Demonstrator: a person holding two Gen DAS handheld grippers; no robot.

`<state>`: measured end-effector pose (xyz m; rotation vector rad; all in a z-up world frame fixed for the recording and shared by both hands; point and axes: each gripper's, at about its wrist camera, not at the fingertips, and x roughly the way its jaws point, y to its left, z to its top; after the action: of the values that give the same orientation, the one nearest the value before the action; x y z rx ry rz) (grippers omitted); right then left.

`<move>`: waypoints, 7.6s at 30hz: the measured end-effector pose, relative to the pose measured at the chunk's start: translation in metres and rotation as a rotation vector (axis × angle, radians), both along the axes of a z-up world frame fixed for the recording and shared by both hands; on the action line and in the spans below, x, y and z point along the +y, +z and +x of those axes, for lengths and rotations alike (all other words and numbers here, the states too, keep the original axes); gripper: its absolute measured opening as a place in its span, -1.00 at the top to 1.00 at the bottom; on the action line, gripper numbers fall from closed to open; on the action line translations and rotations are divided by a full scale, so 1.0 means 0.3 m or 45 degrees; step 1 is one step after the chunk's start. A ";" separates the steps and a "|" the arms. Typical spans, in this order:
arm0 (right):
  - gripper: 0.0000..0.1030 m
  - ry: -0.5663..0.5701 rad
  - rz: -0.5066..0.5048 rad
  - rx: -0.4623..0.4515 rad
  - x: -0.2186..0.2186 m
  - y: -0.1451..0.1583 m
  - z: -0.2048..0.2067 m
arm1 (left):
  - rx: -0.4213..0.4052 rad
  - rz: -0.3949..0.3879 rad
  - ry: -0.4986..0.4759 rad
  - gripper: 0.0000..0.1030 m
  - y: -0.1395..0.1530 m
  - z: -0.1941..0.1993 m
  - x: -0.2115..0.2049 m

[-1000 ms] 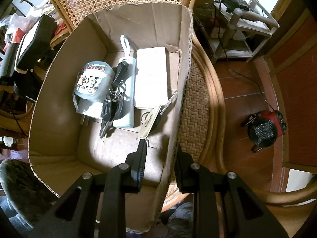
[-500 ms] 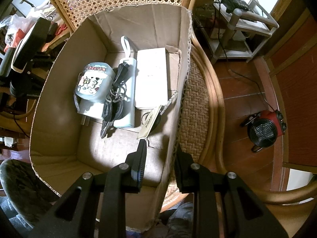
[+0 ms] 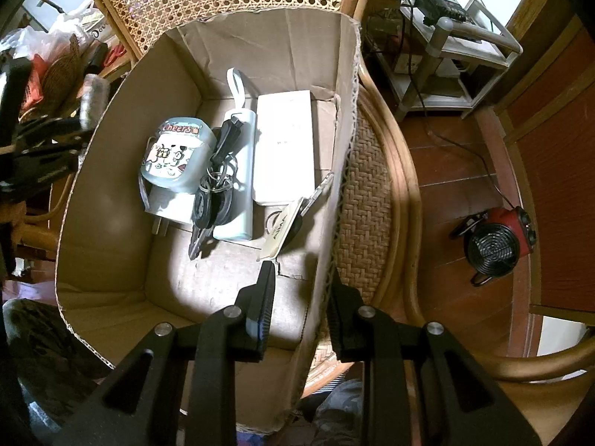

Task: Organize rigid objects

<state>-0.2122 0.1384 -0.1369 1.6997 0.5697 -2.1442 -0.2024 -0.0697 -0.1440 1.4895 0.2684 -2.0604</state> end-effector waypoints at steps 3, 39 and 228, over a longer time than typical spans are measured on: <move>0.45 0.009 0.003 0.005 0.003 0.003 -0.002 | 0.097 -0.026 0.056 0.24 0.060 -0.030 0.032; 0.44 0.081 -0.009 0.017 0.016 0.008 -0.009 | 0.514 -0.006 0.014 0.25 0.295 -0.266 0.470; 0.38 0.269 0.030 0.071 0.019 -0.025 -0.024 | 0.332 -0.056 0.575 -0.72 -0.162 -0.220 -0.240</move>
<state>-0.2195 0.1441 -0.1445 1.5208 0.7572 -2.0473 -0.2682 -0.1417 -0.1925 1.0154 0.5980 -1.8671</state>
